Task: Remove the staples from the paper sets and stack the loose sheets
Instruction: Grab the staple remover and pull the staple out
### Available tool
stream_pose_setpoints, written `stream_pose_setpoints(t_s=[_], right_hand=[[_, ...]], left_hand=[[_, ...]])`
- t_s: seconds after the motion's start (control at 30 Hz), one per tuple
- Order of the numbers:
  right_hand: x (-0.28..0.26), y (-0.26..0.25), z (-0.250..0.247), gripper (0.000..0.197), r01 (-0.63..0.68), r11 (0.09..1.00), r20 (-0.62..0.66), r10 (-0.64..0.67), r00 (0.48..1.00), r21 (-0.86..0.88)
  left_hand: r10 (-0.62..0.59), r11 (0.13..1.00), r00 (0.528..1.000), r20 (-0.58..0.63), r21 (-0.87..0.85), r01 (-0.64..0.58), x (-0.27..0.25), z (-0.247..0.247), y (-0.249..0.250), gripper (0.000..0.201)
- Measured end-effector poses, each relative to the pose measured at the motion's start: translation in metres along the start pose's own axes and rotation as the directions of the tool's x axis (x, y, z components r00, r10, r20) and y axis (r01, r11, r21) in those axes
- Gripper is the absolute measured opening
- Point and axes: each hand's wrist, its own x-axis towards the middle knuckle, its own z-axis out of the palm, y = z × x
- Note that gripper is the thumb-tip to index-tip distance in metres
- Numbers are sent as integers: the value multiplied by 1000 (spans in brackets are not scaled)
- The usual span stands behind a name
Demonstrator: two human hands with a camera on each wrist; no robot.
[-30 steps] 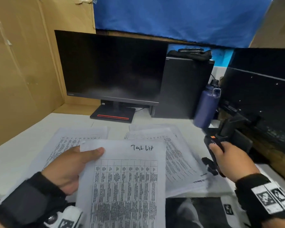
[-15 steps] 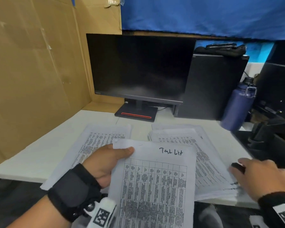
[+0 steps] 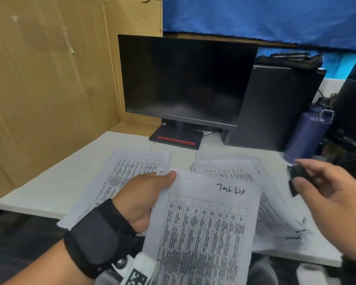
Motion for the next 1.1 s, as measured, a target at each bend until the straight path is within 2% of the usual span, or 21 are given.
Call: stream_pose_setpoints(t_s=[0.07,0.17,0.23,0.4,0.57,0.67,0.8,0.87,1.0,1.1], right_hand=[[-26,-47,11,34,33,961,93,-60,994,274],[-58,-78,36,43,-3,913,240,-104,965,407],[-68,-76,51,47,11,917,240,-116,964,399],[-74,-77,56,41,126,932,124,-177,976,341],[-74,-77,58,37,161,928,45,-187,981,335],[-74,-76,59,34,235,929,3,-246,969,285],[-74,-74,61,32,273,931,-6,-280,960,243],[-75,-74,62,30,288,927,-10,-295,956,241],[-80,-74,64,28,325,920,16,-337,941,218],[-85,-72,70,28,336,918,-8,-342,940,210]], left_hand=[[-10,999,999,49,-51,12,-7,7,2,39],[-31,992,987,157,-116,49,-18,15,2,52],[-31,991,973,229,-122,61,-24,19,0,54],[-17,991,945,327,-122,60,-28,23,-9,57],[3,990,933,359,-131,48,-29,26,-11,57],[34,995,911,410,-102,9,-31,26,-11,50],[106,994,879,465,-17,-111,-32,24,-8,52],[147,979,881,449,62,-195,-33,25,-8,41],[261,931,936,237,192,-309,-27,32,-18,14],[267,925,951,155,234,-298,-24,37,-26,18]])
